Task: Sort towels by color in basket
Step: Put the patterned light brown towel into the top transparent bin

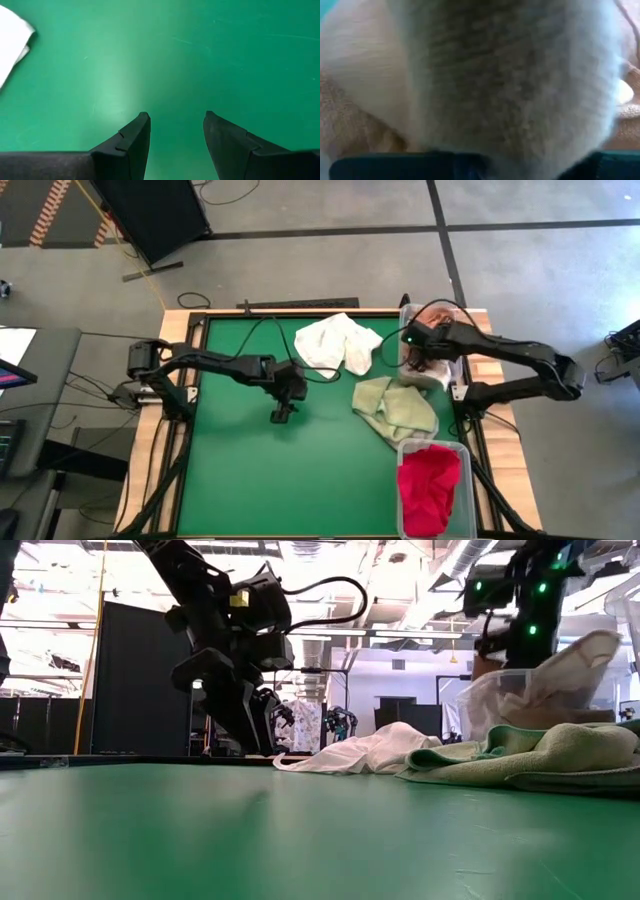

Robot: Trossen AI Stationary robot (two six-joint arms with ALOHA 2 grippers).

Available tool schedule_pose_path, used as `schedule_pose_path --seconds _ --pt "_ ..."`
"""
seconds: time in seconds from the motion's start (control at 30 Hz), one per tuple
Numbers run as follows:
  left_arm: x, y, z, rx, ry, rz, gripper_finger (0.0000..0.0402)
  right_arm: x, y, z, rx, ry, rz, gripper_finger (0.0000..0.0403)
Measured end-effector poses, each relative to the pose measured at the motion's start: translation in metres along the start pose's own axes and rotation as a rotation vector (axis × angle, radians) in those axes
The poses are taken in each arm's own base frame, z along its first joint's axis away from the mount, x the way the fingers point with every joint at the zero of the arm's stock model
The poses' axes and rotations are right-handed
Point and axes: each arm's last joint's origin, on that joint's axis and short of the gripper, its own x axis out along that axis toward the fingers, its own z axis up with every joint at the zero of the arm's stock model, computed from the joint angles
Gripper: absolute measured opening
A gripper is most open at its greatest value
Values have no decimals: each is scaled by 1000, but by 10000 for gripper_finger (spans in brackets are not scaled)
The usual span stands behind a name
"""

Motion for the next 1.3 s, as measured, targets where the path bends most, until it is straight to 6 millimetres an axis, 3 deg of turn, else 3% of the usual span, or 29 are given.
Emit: schedule_pose_path --seconds 0.27,0.83,1.1,1.3 --pt "1 -5 1 13 0 -9 175 35 14 -2 -42 100 101 115" --pt "1 -5 1 11 2 -8 175 51 5 -1 54 180 261 117" --pt "1 -5 1 8 8 -9 175 48 4 -2 71 170 307 196" --pt "1 -5 1 11 6 -8 175 44 3 -1 103 117 391 220"
